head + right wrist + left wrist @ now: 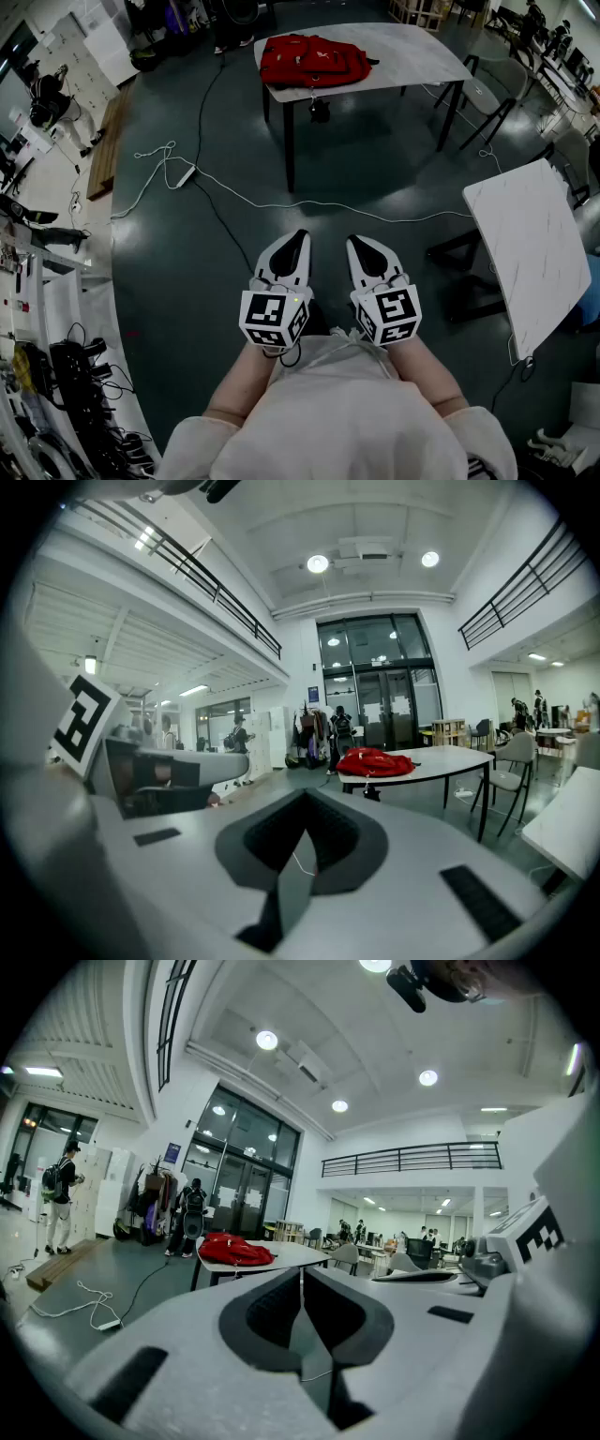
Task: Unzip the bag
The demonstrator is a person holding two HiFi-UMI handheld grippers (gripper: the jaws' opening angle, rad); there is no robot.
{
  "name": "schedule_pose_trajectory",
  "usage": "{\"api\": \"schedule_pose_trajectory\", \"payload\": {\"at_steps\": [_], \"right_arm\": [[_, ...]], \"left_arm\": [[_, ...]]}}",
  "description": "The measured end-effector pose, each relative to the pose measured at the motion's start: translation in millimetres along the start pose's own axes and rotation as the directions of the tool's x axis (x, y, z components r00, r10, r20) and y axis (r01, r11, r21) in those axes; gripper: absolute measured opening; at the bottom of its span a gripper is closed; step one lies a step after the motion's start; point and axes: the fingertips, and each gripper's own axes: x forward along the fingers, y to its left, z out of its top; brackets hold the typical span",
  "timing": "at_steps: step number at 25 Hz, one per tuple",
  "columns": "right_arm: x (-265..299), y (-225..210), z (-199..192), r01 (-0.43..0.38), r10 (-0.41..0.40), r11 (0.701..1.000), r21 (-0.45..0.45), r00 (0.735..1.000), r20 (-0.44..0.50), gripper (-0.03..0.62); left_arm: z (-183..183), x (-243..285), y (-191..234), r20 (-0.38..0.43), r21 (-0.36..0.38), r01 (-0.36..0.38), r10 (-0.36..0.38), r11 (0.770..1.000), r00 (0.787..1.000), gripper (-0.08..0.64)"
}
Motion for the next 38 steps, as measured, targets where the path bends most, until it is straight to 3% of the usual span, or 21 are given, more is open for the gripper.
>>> {"api": "schedule_pose_trajectory", "payload": {"at_steps": [10,21,29,38], "right_arm": [[8,-12,-4,-0.014,0.014,1.000,-0.001,1.000,-0.007,0.028],[35,-38,-23,-0.012,0.018,0.997,0.083,0.997,-0.069,0.028],[118,-76,-17,0.024,-0.013,0.994,0.110,0.995,-0.097,0.028],[273,-122,23,0.076,-0.056,0.989,0.127,0.987,-0.147,0.028]], "left_arm": [[-13,17,0,-0.020,-0.034,-0.002,0.001,0.999,1.000,0.026],[-26,52,14,-0.071,-0.066,-0.011,0.006,0.998,0.997,0.026],[-16,128,71,-0.083,-0.050,0.013,-0.018,0.999,0.996,0.026],[26,260,188,-0.105,-0.091,0.061,-0.070,0.994,0.992,0.026]]}}
